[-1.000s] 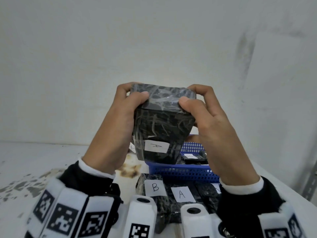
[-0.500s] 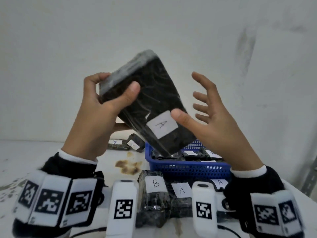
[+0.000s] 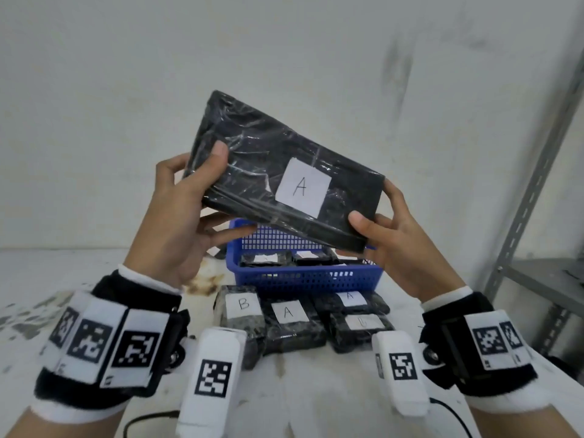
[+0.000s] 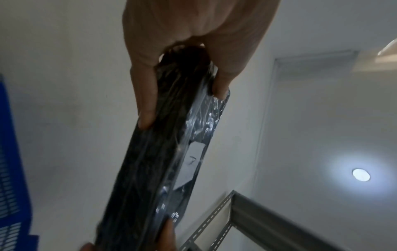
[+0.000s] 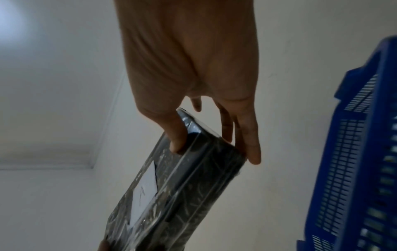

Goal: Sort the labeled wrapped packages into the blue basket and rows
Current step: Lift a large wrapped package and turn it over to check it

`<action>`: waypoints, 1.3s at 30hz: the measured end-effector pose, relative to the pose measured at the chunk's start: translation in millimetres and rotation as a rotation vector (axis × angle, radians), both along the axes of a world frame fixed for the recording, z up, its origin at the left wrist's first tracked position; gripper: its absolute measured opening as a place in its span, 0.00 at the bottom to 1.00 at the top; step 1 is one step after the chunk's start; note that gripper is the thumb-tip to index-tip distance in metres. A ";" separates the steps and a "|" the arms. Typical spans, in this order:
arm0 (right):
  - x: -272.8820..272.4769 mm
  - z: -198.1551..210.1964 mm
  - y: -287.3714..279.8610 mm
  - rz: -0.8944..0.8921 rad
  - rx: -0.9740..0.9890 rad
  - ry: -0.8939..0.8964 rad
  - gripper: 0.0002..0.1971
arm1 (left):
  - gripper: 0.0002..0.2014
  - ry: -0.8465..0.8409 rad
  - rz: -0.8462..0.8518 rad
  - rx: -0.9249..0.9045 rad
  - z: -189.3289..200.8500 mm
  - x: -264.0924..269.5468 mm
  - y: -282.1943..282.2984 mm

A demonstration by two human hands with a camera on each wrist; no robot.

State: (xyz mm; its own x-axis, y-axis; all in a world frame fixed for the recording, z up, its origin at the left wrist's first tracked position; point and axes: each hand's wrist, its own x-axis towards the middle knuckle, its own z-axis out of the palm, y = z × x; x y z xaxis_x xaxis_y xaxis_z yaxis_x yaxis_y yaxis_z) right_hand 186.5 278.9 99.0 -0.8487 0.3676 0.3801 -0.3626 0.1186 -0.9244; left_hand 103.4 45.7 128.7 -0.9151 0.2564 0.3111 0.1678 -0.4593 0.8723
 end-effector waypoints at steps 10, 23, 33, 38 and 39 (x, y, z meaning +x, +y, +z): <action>84.5 -32.4 43.6 -0.246 0.176 -0.401 0.16 | 0.25 0.122 -0.044 -0.725 -42.4 50.8 4.2; 107.7 -73.5 57.5 -0.121 0.293 -0.917 0.14 | 0.21 -0.072 -0.241 -1.159 -114.6 67.9 22.9; 89.9 -84.7 60.1 -0.151 0.334 -0.969 0.16 | 0.18 -0.001 -0.212 -1.324 -124.4 58.9 30.9; 89.4 -86.7 58.9 -0.165 0.335 -0.964 0.17 | 0.20 0.030 -0.222 -1.342 -128.3 54.5 29.5; 89.7 -87.1 58.9 -0.169 0.330 -0.966 0.17 | 0.20 0.024 -0.235 -1.339 -128.1 55.1 29.5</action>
